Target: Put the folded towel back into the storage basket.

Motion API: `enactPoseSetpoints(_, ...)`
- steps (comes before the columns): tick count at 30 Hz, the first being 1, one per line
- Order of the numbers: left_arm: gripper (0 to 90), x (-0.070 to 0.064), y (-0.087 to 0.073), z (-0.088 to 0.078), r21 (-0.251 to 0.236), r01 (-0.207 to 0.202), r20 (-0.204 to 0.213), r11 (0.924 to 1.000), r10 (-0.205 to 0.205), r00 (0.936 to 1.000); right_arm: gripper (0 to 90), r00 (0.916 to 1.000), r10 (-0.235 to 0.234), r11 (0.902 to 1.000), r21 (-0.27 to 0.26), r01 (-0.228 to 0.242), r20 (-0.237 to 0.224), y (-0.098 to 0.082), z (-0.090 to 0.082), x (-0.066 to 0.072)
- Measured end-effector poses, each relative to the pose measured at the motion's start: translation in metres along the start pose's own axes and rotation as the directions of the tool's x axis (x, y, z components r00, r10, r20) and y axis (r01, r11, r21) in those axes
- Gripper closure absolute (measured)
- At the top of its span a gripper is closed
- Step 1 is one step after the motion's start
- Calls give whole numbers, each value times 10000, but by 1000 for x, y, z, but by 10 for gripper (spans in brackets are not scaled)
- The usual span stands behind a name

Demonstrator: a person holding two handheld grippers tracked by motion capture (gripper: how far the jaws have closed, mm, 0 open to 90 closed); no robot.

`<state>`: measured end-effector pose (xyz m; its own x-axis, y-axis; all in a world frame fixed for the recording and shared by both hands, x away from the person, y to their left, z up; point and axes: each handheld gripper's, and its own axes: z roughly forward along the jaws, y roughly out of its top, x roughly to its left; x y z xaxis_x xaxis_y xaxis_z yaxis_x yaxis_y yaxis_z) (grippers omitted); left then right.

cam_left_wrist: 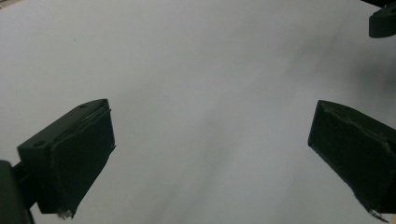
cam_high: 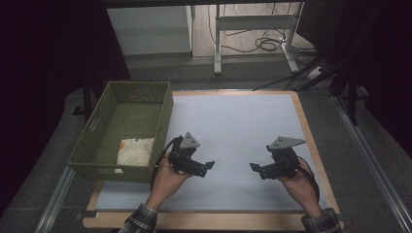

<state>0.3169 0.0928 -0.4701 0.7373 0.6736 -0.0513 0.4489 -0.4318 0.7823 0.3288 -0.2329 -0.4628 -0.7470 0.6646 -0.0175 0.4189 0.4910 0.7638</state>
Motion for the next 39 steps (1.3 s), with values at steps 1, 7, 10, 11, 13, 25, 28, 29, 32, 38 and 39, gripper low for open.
enactPoseSetpoints(1,7,-1,-2,0,-14,71,41,10000,-71,10000,71,10000,-25,10000,8,25,37,-1,-1,0)
enactPoseSetpoints(7,7,-5,-17,0,-160,218,101,9996,-216,9997,70,9998,-12,10000,23,12,183,-13,-6,-1)
enactPoseSetpoints(10,7,-5,-26,1,-173,315,101,9994,-313,9995,70,9998,42,10000,41,-42,203,-20,-6,-2)
enactPoseSetpoints(11,7,-5,-29,1,-176,362,97,9992,-360,9993,70,9997,56,10000,53,-57,217,-22,-6,-2)
enactPoseSetpoints(13,7,-5,-34,2,-118,372,39,9992,-372,9993,70,9997,110,9999,101,-112,231,-27,-6,-3)
enactPoseSetpoints(25,8,-5,-66,12,308,526,-256,9981,-518,9983,70,9992,131,9993,341,-143,368,-55,-1,-5)
enactPoseSetpoints(28,7,-4,-72,16,493,614,-218,9969,-604,9979,70,9991,136,9983,563,-159,406,-62,4,-6)
enactPoseSetpoints(29,7,-4,-74,18,597,611,-207,9963,-599,9980,70,9989,68,9978,649,-98,461,-64,6,-6)
enactPoseSetpoints(32,7,-2,-79,23,827,648,-276,9945,-627,9977,70,9983,-84,9960,892,32,578,-69,11,-6)
enactPoseSetpoints(38,5,0,-78,26,1083,848,-308,9905,-819,9962,58,9988,124,9962,860,-164,464,-76,17,-10)
enactPoseSetpoints(39,4,-1,-78,26,1132,720,-409,9910,-678,9969,57,9987,94,9961,877,-138,498,-76,17,-9)
